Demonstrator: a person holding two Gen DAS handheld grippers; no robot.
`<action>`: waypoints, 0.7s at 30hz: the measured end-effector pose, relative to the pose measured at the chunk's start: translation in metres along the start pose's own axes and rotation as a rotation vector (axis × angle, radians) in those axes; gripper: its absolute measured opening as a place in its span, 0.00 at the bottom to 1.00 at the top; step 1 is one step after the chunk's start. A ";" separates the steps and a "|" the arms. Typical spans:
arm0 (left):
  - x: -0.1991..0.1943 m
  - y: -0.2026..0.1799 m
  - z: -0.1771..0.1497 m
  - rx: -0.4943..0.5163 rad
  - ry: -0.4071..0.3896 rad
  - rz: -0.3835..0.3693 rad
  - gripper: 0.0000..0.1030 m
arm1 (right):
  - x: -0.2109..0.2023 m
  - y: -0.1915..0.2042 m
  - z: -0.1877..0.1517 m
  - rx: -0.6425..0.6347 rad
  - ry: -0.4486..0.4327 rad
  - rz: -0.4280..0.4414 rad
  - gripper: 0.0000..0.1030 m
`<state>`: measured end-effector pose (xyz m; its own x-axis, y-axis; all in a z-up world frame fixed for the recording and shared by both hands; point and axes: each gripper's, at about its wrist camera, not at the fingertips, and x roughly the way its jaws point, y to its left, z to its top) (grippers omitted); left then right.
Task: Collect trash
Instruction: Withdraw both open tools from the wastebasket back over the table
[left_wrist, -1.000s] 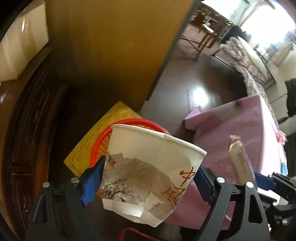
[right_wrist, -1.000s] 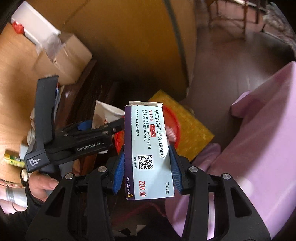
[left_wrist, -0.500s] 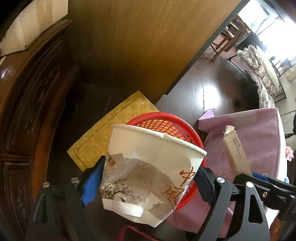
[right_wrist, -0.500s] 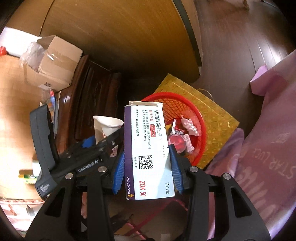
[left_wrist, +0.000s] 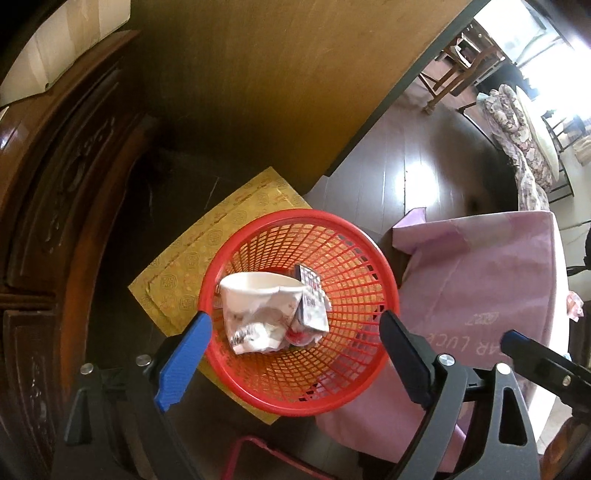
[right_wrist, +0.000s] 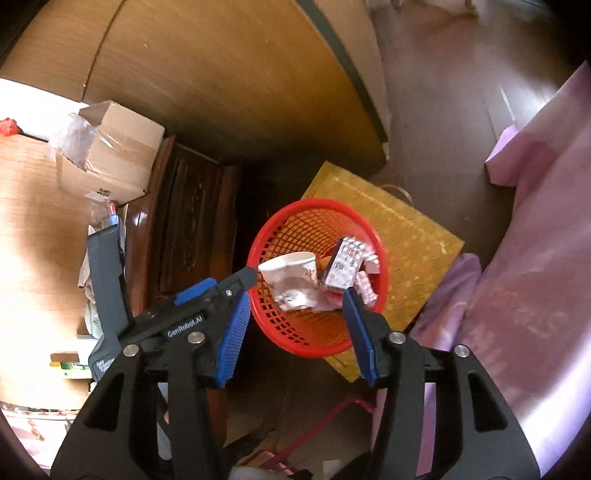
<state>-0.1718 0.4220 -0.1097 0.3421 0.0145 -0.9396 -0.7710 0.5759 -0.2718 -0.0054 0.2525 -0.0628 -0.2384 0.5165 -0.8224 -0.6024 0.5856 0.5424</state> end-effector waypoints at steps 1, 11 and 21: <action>-0.001 -0.001 0.000 0.001 -0.002 0.000 0.88 | -0.006 -0.001 -0.002 -0.001 -0.009 0.002 0.51; -0.028 -0.061 -0.012 0.132 -0.033 -0.010 0.88 | -0.089 -0.029 -0.034 -0.009 -0.173 -0.029 0.53; -0.039 -0.158 -0.037 0.313 -0.035 -0.039 0.89 | -0.181 -0.106 -0.086 0.077 -0.390 -0.207 0.58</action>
<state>-0.0832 0.3003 -0.0381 0.3905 0.0124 -0.9205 -0.5559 0.8002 -0.2251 0.0360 0.0428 0.0134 0.1946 0.5718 -0.7970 -0.5452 0.7385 0.3967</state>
